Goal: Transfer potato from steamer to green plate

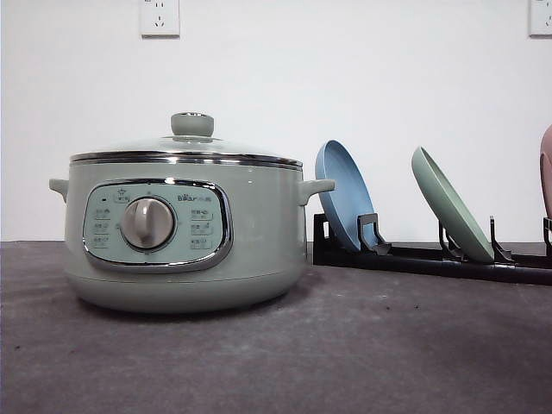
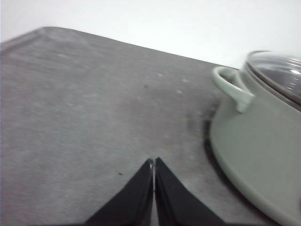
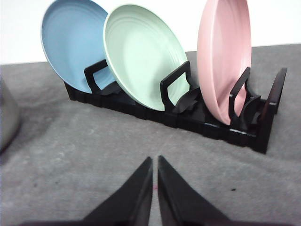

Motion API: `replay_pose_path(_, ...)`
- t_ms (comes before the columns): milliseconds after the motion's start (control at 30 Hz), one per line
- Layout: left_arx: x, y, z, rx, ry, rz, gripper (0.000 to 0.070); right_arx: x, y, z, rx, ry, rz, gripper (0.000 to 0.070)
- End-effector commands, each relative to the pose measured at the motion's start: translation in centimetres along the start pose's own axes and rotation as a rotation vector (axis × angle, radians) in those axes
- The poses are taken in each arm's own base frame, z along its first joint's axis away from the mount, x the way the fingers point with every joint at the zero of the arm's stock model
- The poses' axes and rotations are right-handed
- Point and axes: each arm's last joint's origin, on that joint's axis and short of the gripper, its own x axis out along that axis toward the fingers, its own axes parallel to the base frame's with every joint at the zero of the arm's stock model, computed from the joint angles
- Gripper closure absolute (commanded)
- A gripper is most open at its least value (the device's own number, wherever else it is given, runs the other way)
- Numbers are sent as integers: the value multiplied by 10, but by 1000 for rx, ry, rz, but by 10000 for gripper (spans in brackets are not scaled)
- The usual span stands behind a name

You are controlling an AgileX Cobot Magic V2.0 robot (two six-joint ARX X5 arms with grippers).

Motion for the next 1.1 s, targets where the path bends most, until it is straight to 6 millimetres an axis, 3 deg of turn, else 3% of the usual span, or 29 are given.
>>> replay_pose_path(0, -1, -2, 2, -36, 15, -23, 698, -1, 2, 4, 84, -20, 15, 694)
replay_pose_path(333, -17, -22, 45, -251, 2, -200, 697, -17, 19, 47, 232, -94, 129, 696)
replay_pose_path(733, -43, -48, 123, -182, 241, -345, 697, -52, 39, 132, 205, 85, 205, 696)
replay_pose_path(1067, -52, -68, 176, -121, 405, -492, 697, -57, 54, 189, 143, 272, 366, 696)
